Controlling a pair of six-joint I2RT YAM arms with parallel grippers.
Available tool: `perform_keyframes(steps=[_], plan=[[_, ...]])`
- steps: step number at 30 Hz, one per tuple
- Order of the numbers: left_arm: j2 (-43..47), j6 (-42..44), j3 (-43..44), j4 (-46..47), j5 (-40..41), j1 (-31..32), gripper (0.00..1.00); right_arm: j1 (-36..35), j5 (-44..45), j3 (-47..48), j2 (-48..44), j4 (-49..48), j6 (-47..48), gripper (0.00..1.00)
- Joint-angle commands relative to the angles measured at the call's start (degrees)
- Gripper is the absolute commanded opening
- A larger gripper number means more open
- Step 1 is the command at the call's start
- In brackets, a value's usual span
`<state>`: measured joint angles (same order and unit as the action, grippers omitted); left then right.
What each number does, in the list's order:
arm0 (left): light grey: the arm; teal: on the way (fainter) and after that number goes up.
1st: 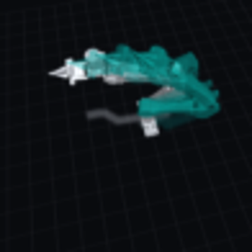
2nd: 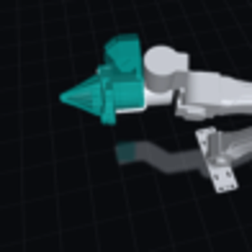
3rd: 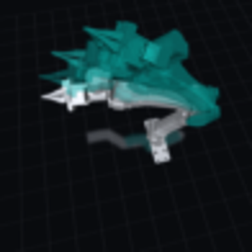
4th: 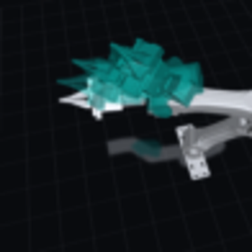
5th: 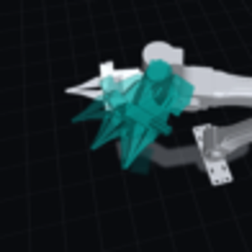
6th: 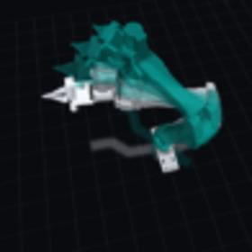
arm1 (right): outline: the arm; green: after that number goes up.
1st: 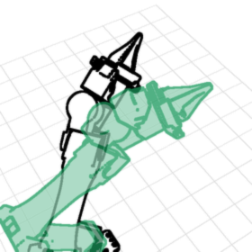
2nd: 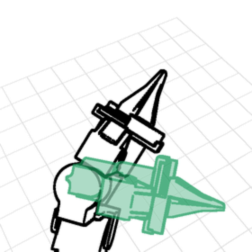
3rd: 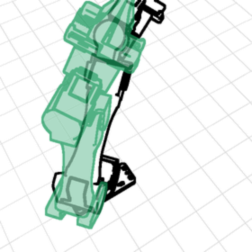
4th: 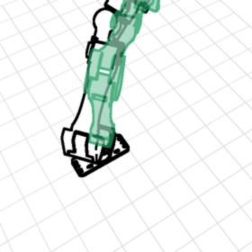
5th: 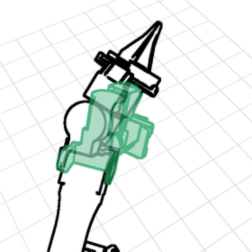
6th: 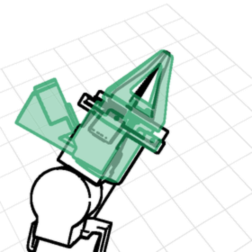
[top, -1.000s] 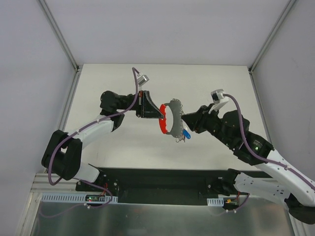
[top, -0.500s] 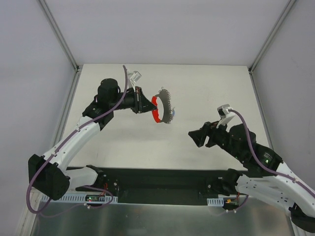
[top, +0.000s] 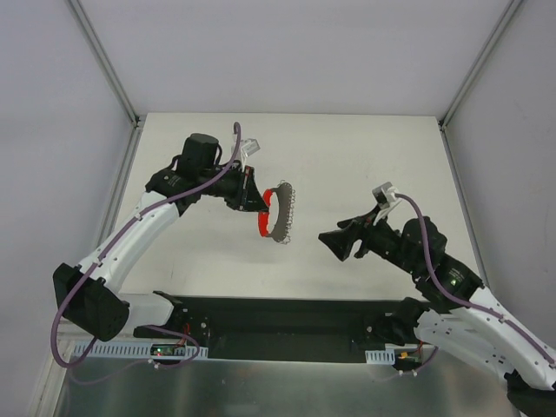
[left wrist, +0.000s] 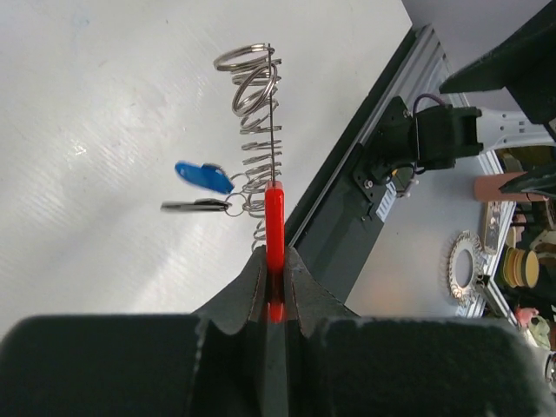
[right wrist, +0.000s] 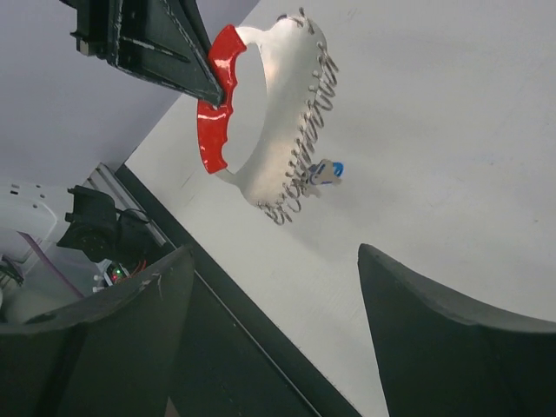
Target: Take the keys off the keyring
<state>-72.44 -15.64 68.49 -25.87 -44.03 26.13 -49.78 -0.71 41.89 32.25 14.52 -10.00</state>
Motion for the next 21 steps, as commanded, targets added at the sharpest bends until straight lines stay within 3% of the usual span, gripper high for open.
perform_keyframes(steps=[1, 3, 5, 10, 15, 21], plan=[[1.07, 3.86, 2.80, -6.30, -3.87, -0.73, 0.00, 7.48, -14.73, 1.96, 4.29, -7.84, -0.19, 0.79], [1.25, 3.60, 2.35, -5.86, -5.45, -0.73, 0.00, 9.17, -22.01, 2.32, 7.91, -9.50, -1.16, 0.79], [1.17, 2.99, 2.53, -5.95, -8.50, -0.73, 0.00, 9.44, -23.54, -0.56, 8.09, -12.83, -2.74, 0.82], [2.66, 3.07, 1.91, -5.86, -11.51, -0.73, 0.00, 11.37, -31.01, -4.89, 13.35, -29.80, -8.54, 0.83], [2.13, 2.19, 2.96, -5.69, -18.71, -0.73, 0.00, 11.37, -35.84, -3.48, 20.82, -37.27, -11.00, 0.77], [2.57, 2.02, 3.23, -5.51, -20.22, -0.73, 0.00, 11.11, -39.71, -3.48, 25.84, -43.26, -13.56, 0.70]])
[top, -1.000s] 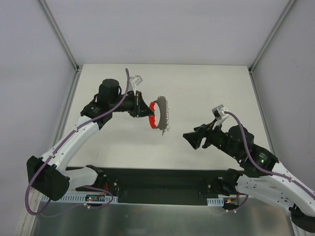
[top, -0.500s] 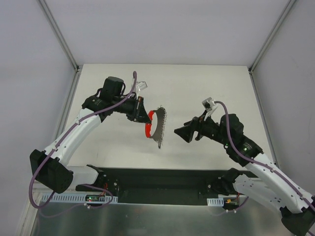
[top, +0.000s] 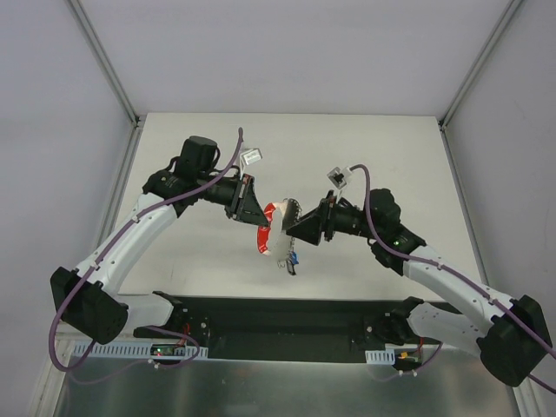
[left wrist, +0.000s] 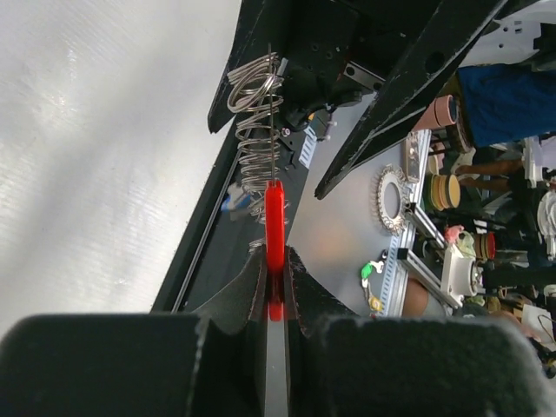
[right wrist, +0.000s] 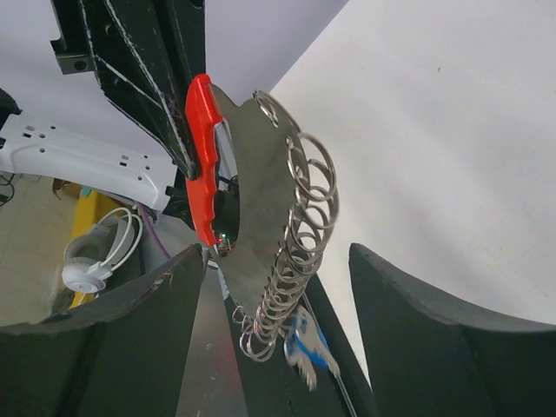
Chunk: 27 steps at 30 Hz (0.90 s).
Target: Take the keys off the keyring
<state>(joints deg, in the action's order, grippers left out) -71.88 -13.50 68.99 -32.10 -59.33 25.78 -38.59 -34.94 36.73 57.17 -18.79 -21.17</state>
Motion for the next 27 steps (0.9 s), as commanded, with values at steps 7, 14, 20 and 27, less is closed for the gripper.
perform_keyframes(steps=[7, 14, 20, 27], plan=[[1.74, -0.65, 2.29, 1.68, -6.41, -0.38, 0.00, -2.54, -6.46, 3.43, 2.16, -10.31, -1.42, 0.47], [2.08, -3.90, 4.39, 3.00, -3.88, -0.38, 0.14, -4.56, -4.89, 4.93, 1.46, -8.90, -1.51, 0.01], [10.42, -4.78, 1.86, 6.51, 6.33, -0.56, 0.63, -6.15, 1.44, 7.30, -1.09, -8.90, -3.61, 0.01], [18.87, -12.07, -8.94, 21.97, 4.84, -0.73, 0.75, -6.50, 6.37, 11.96, -2.41, -9.87, -5.72, 0.01]])
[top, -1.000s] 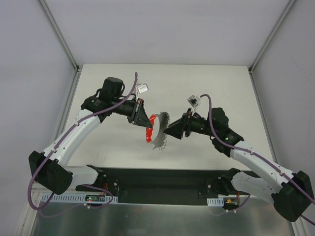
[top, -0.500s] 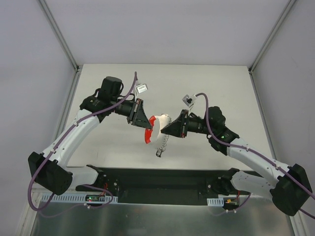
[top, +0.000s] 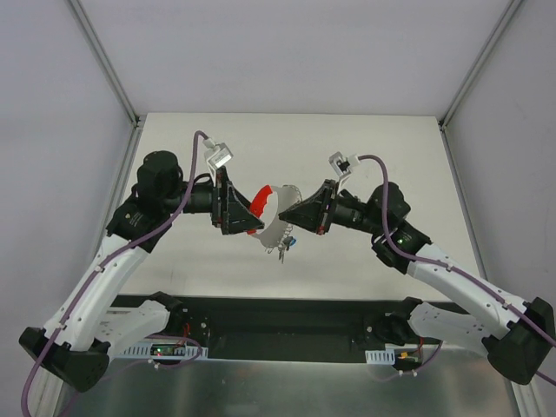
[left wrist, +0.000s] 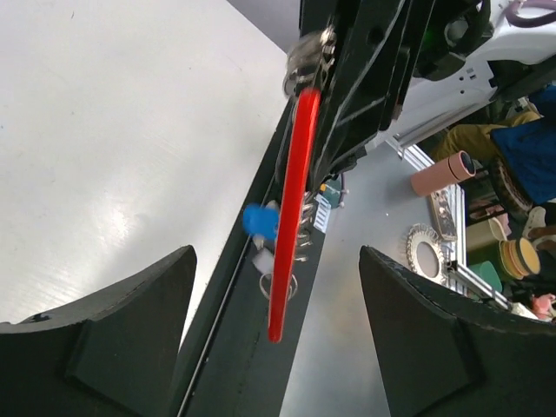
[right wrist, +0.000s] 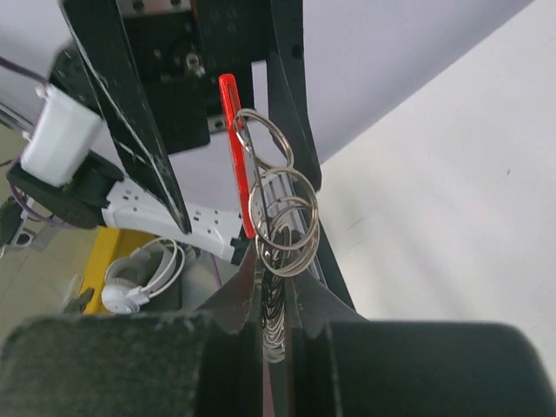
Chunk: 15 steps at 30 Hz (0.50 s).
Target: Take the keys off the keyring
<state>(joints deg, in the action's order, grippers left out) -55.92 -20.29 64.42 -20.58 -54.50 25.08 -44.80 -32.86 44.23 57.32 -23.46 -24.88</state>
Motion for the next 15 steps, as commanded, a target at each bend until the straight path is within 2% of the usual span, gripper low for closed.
perform_keyframes(steps=[1, 7, 15], plan=[[3.71, -6.24, -5.35, 14.82, -0.77, -0.03, 0.77, -0.29, 4.82, 5.07, -2.65, -5.54, -2.10, 0.01], [6.53, -12.21, -8.61, 25.65, -0.69, 0.14, 0.82, -1.52, 10.36, 5.87, -2.83, -8.34, -3.06, 0.01], [6.52, -16.17, -12.12, 32.61, 0.00, 1.28, 0.74, -3.02, 13.79, 5.43, -0.81, -13.88, -4.56, 0.01]])
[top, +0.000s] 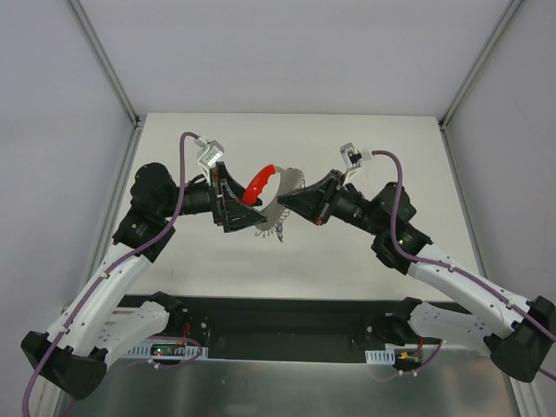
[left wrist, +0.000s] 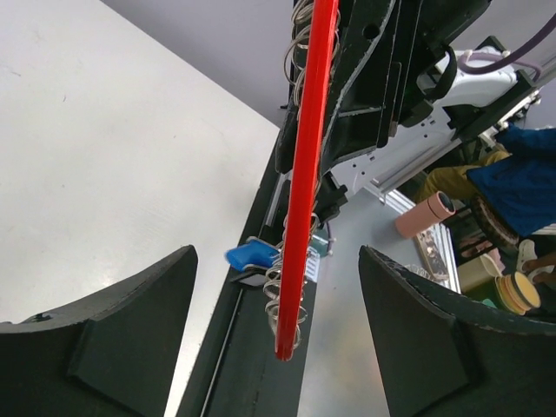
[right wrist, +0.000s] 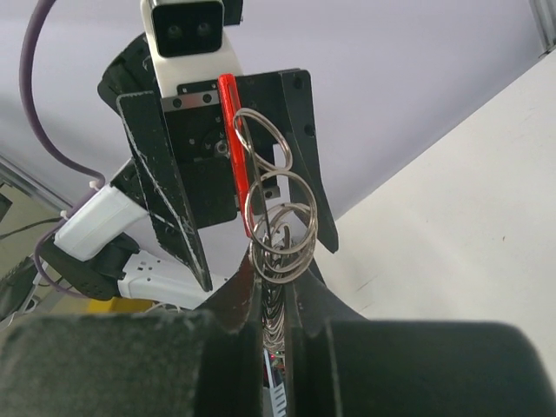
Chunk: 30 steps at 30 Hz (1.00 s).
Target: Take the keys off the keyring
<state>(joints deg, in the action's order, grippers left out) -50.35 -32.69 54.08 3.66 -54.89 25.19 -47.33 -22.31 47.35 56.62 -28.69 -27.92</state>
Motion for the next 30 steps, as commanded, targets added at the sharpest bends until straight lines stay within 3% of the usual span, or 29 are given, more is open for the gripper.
perform_keyframes(steps=[1, 6, 11, 18, 21, 22, 25, 27, 30], plan=[[1.39, -5.61, -2.75, 10.03, 0.75, 1.35, 0.72, -0.66, 3.58, 1.96, -0.02, -10.32, -1.52, 0.01], [1.22, -10.64, -7.50, 18.74, 2.77, 2.40, 0.70, -1.01, 3.93, 1.69, 0.42, -11.39, -1.43, 0.01], [0.78, -11.26, -6.89, 19.89, 5.24, 3.90, 0.65, -1.54, 5.17, 1.07, 0.51, -12.27, -1.43, 0.01], [-0.19, -11.26, -6.10, 20.16, 5.06, 4.43, 0.52, -1.80, 4.81, 1.51, 1.47, -12.27, -1.17, 0.01], [-1.42, -11.26, -5.31, 20.16, 4.01, 4.43, 0.39, -2.06, 5.34, 1.25, 1.47, -12.09, -1.08, 0.01], [-1.42, -11.35, -5.13, 20.16, 4.01, 4.43, 0.29, -1.98, 5.34, 1.16, 1.56, -12.01, -0.99, 0.01], [-1.77, -11.70, -4.43, 20.33, 4.36, 4.43, 0.15, -2.15, 5.08, 1.25, 1.91, -11.48, -0.99, 0.01], [-2.03, -11.78, -3.73, 20.33, 4.01, 4.43, 0.00, -2.15, 4.64, 1.60, 1.83, -9.47, -0.12, 0.04], [-2.04, -12.48, -3.11, 20.07, 4.01, 4.43, 0.00, -2.15, 4.46, 2.48, -0.10, -2.29, 3.56, 0.18]])
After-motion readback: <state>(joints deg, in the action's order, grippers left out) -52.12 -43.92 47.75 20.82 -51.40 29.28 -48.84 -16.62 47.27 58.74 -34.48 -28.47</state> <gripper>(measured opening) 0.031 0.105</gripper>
